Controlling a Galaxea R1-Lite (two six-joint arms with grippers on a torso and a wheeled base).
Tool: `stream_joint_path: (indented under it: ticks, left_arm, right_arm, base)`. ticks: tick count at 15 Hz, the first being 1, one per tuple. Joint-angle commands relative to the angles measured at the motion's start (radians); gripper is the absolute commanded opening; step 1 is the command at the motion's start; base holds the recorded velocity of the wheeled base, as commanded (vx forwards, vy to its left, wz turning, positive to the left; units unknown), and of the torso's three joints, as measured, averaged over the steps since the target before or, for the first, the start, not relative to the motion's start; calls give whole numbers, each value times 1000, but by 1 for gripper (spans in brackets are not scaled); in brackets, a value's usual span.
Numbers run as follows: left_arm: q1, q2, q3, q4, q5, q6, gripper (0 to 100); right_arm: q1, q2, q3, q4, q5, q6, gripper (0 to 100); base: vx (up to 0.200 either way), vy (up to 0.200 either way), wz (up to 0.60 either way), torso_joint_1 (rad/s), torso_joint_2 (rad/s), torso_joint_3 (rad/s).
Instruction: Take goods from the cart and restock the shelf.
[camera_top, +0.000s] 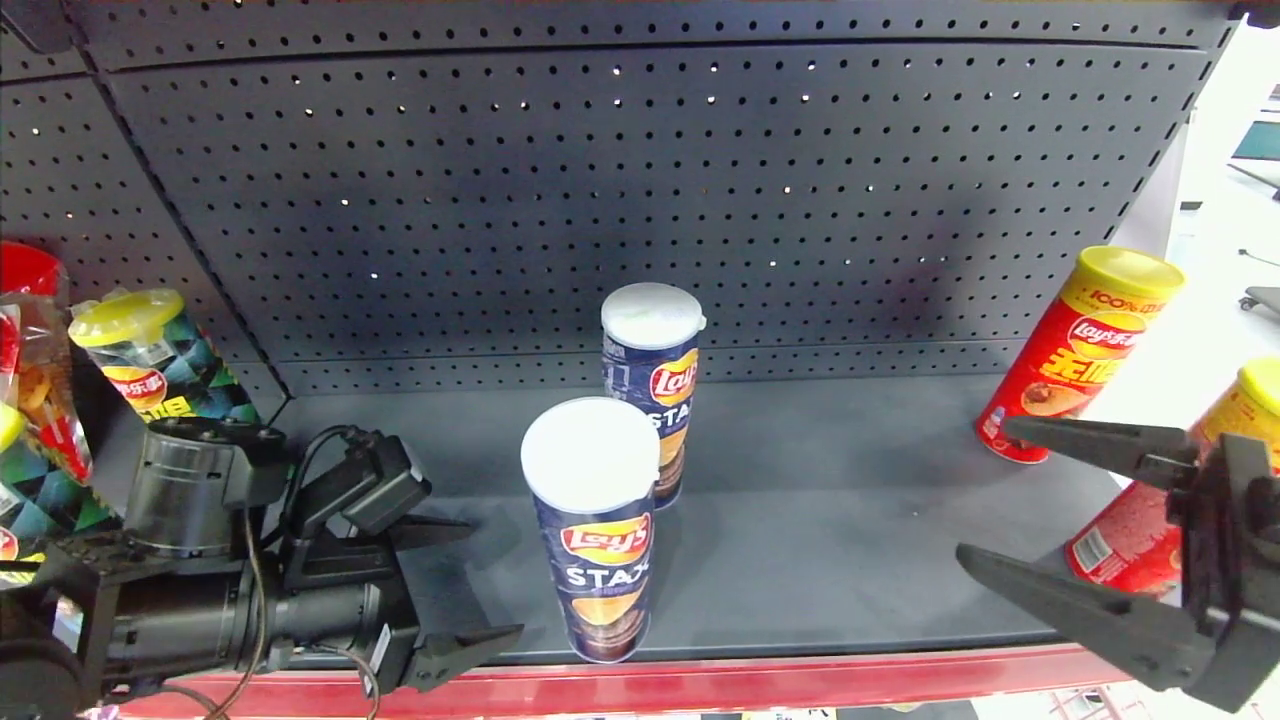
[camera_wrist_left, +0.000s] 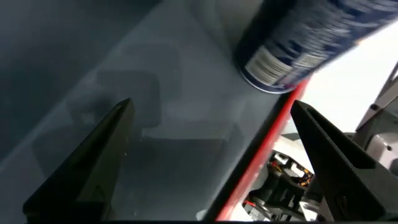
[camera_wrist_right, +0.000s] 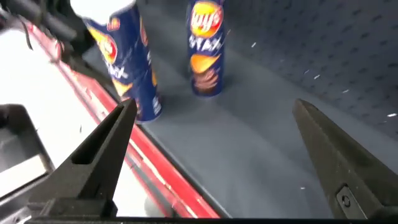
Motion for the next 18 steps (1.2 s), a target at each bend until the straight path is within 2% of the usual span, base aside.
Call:
stream_joint_path:
  ticks: [1, 6, 18]
  left_arm:
    - [-1, 44, -18, 0, 3, 0, 100]
    - [-34, 96, -55, -1, 1, -1, 100]
    - [-37, 173, -131, -4, 9, -1, 100]
  right_arm:
    - [-2, -64, 1, -1, -3, 0, 100]
    - [-57, -93, -6, -1, -24, 34, 100]
    - [-69, -104, -2, -1, -26, 35, 100]
  base:
    - [0, 0, 0, 0, 0, 0]
    - [0, 0, 0, 0, 0, 0]
    - [0, 0, 0, 0, 0, 0]
